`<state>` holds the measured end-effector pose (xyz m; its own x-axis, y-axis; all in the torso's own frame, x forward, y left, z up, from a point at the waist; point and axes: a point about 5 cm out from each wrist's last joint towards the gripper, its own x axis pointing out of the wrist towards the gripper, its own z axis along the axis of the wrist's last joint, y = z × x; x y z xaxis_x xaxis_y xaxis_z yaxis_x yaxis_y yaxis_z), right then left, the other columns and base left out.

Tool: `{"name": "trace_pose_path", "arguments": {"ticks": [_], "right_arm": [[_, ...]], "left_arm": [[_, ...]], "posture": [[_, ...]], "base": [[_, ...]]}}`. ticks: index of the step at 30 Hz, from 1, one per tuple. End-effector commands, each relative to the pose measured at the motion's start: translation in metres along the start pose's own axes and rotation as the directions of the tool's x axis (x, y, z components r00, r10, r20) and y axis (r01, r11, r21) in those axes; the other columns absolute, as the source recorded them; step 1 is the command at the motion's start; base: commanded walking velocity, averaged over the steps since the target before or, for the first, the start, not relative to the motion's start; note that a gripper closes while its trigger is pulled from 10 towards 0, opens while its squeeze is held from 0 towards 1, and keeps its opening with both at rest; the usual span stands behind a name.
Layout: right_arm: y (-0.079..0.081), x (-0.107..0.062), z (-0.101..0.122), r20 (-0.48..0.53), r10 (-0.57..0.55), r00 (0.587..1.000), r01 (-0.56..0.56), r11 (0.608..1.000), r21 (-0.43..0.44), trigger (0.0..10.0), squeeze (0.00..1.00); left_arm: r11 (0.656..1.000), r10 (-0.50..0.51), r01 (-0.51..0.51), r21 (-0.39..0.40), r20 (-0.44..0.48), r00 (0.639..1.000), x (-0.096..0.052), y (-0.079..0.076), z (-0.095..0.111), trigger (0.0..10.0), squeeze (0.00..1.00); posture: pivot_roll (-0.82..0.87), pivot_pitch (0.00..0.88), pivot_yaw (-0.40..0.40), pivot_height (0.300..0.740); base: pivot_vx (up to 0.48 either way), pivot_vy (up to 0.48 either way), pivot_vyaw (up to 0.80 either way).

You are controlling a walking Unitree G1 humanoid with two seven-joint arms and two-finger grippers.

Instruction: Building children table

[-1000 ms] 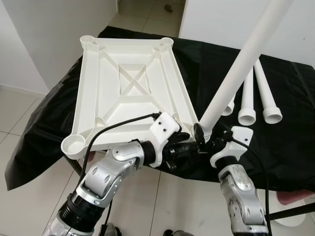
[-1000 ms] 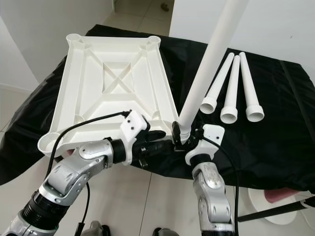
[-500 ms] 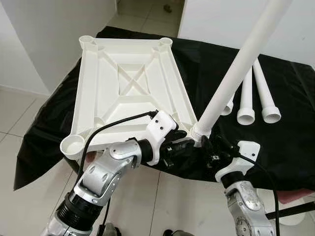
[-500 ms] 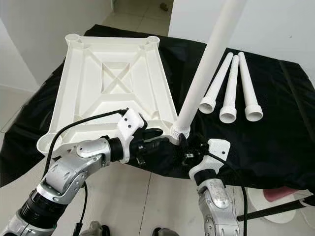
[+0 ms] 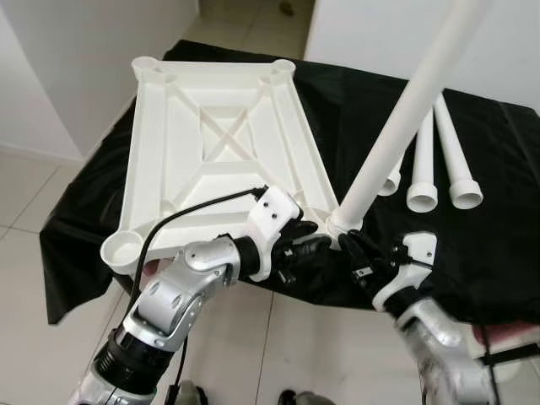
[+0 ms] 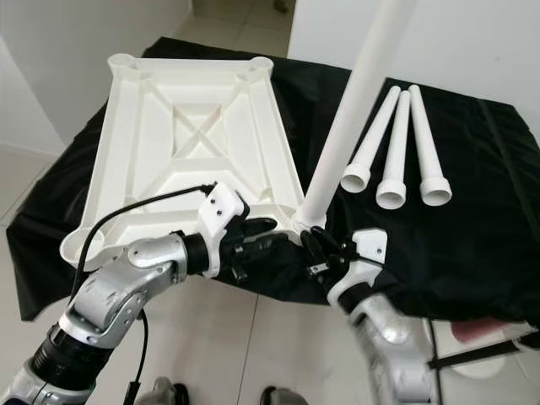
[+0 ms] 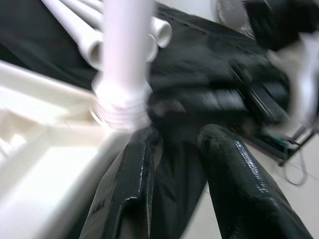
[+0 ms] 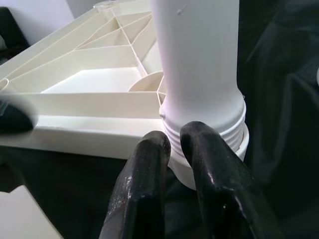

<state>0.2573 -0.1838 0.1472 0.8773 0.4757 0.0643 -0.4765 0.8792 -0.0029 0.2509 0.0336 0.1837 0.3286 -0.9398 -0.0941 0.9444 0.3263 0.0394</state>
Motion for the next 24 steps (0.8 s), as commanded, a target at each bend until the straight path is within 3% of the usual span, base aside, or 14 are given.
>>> {"name": "trace_pose_path", "arguments": {"ticks": [1, 6, 13, 14, 18, 20, 22, 24], "right_arm": [[-0.003, -0.001, -0.004, -0.017, 0.031, 0.999, -0.031, 0.999, 0.025, 10.0, 0.0], [-0.015, 0.008, 0.004, -0.028, 0.137, 0.99, -0.136, 0.99, 0.039, 10.0, 0.0], [-0.042, 0.026, 0.01, -0.05, 0.14, 0.989, -0.141, 0.99, -0.029, 10.0, 0.0], [-0.051, 0.031, 0.013, -0.039, 0.103, 0.994, -0.105, 0.994, -0.041, 10.0, 0.0], [-0.059, 0.035, 0.016, -0.027, 0.066, 0.997, -0.067, 0.996, -0.064, 10.0, 0.0], [-0.08, 0.041, 0.025, 0.03, -0.067, 0.997, 0.069, 0.993, -0.092, 10.0, 0.0], [-0.08, 0.041, 0.025, 0.03, -0.067, 0.997, 0.069, 0.993, -0.092, 10.0, 0.0], [-0.089, 0.042, 0.033, 0.11, -0.175, 0.978, 0.184, 0.98, -0.079, 10.0, 0.0]], "left_arm": [[1.0, -0.005, 0.005, 0.002, -0.014, 1.0, 0.001, -0.004, -0.002, 10.0, 0.0], [1.0, 0.025, -0.025, -0.009, -0.02, 0.999, 0.002, -0.003, -0.005, 10.0, 0.0], [0.999, 0.047, -0.047, 0.0, -0.018, 0.999, 0.003, 0.003, -0.003, 10.0, 0.0], [0.999, 0.05, -0.05, 0.003, -0.019, 0.999, 0.003, 0.004, -0.003, 10.0, 0.0], [0.999, 0.052, -0.052, 0.005, -0.02, 0.998, 0.003, 0.004, -0.003, 10.0, 0.0], [0.998, 0.056, -0.056, 0.007, -0.023, 0.998, 0.003, 0.006, -0.002, 10.0, 0.0], [0.998, 0.056, -0.056, 0.007, -0.023, 0.998, 0.003, 0.006, -0.002, 10.0, 0.0], [0.998, 0.056, -0.056, 0.008, -0.026, 0.998, 0.003, 0.006, -0.003, 10.0, 0.0]], "posture": [[0.06, 0.169, -0.067, 0.74], [0.07, 0.159, -0.076, 0.74], [0.07, 0.148, -0.075, 0.74], [0.07, 0.143, -0.07, 0.74], [0.07, 0.14, -0.066, 0.74], [0.07, 0.138, -0.061, 0.74], [0.07, 0.138, -0.061, 0.74], [0.07, 0.134, -0.053, 0.74]], "base": [[0.0, 0.0, 0.0], [0.0, 0.0, 0.0], [0.0, 0.0, 0.0], [0.0, 0.0, 0.0], [0.0, 0.0, 0.0], [0.0, 0.0, 0.0], [0.0, 0.0, 0.0], [0.0, 0.0, 0.0]]}}
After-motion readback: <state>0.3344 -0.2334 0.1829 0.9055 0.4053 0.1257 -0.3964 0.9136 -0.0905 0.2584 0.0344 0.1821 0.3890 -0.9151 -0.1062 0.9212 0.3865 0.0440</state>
